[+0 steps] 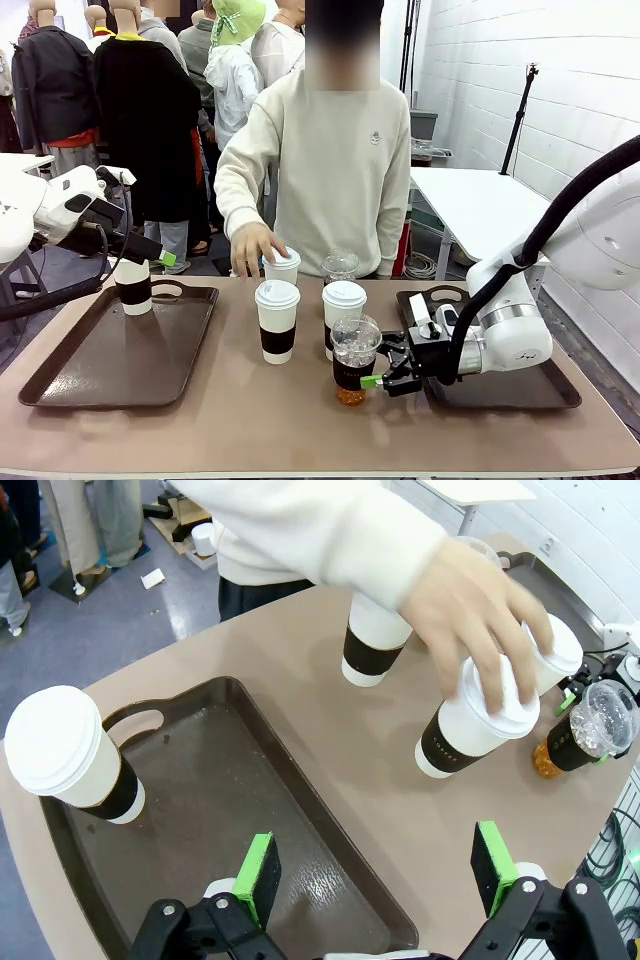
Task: Distribute the coffee onto the tray.
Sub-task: Pick up one iced Americano and place it on the right Handle tray.
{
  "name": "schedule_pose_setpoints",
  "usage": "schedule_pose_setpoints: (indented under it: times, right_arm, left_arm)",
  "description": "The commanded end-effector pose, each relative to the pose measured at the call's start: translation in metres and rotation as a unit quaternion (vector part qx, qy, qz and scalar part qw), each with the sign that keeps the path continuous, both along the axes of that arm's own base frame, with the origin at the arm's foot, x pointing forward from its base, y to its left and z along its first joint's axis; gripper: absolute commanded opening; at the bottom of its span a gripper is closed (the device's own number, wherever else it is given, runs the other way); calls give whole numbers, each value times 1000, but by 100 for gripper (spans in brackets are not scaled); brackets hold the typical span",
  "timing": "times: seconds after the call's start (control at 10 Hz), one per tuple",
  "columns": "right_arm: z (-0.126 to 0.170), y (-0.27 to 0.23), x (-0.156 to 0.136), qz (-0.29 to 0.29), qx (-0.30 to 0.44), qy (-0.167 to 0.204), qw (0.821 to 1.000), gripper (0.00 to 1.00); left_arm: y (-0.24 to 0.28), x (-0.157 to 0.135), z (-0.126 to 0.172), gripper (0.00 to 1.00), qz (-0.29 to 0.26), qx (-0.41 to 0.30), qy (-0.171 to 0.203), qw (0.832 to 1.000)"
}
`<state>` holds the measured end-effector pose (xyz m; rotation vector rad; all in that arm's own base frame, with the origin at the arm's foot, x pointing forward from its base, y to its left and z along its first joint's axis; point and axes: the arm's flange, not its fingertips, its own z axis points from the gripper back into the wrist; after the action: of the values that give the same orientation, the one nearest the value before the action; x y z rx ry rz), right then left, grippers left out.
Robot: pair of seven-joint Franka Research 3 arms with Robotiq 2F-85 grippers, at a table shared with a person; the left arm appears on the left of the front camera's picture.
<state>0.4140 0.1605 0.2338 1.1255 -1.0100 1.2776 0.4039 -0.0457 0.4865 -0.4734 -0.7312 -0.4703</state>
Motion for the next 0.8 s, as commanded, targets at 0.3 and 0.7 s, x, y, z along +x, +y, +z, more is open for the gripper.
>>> schedule_pose_setpoints:
  times: [0.3,0.7]
  right_arm:
    - [-4,20,8,1,13,4,1000,100]
    - [-2,19,4,12,16,10,1000,73]
  left_arm:
    - [2,2,-2,100,-4,-6,2,1000]
    - [2,2,-2,100,-4,-6,2,1000]
